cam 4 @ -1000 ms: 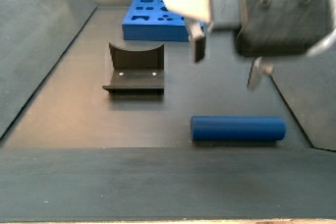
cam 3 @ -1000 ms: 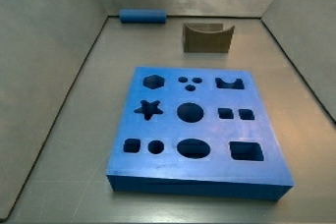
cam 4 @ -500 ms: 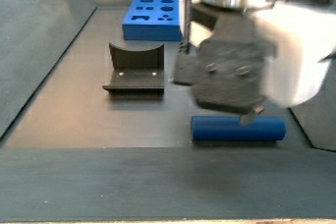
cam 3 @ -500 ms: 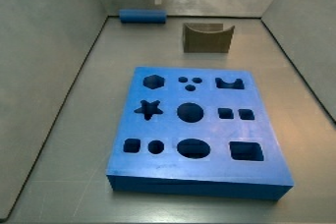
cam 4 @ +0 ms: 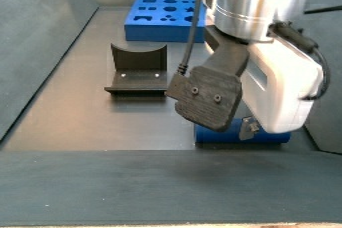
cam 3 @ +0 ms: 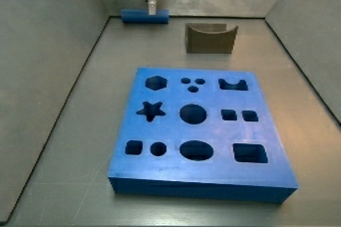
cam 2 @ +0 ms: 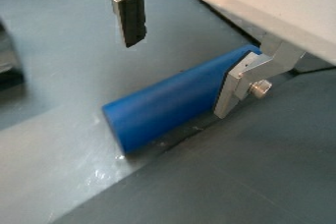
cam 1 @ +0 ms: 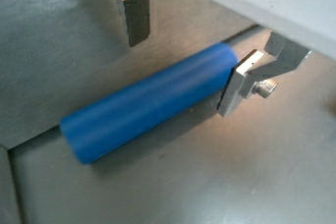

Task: Pick up the round object. Move up. Place the round object on the fixture. Regrasp the round object. Move to above the board. Insert the round object.
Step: Pick up the round object.

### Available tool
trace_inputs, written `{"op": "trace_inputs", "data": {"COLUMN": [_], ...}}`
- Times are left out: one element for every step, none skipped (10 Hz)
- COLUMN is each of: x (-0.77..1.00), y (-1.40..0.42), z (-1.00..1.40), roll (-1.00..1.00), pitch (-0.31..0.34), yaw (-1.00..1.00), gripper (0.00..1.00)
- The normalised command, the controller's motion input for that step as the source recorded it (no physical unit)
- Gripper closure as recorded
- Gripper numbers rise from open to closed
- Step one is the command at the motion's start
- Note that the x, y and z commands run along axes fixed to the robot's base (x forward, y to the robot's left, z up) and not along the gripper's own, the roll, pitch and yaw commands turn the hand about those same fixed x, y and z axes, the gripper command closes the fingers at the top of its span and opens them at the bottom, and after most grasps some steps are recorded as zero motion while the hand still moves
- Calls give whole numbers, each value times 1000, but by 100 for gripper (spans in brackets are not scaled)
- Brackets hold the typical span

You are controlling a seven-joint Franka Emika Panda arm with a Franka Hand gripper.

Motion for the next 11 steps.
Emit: {"op": "trace_inputs", "data": {"x": [-129,-26,-29,0,0,0,0,0,-9,0,0], "y": [0,-46,-60,-26,-46,-49,-63,-60,-43,-29,-31], "z": [-297,-354,-454,-566,-591,-626,-686,-691,-646,-631,-614], "roll": [-391,-171,-99,-63,-84,-121,-166,-184,-186,-196,-196], "pitch": [-86,-27,-17,-19,-26,-49,-57,-69,-67,-63,-60], "yaw": [-429,-411,-406,-351,-323,-340,-340,-323,-314,-314,-300], "gripper": [0,0,0,0,0,0,0,0,0,0,0]}}
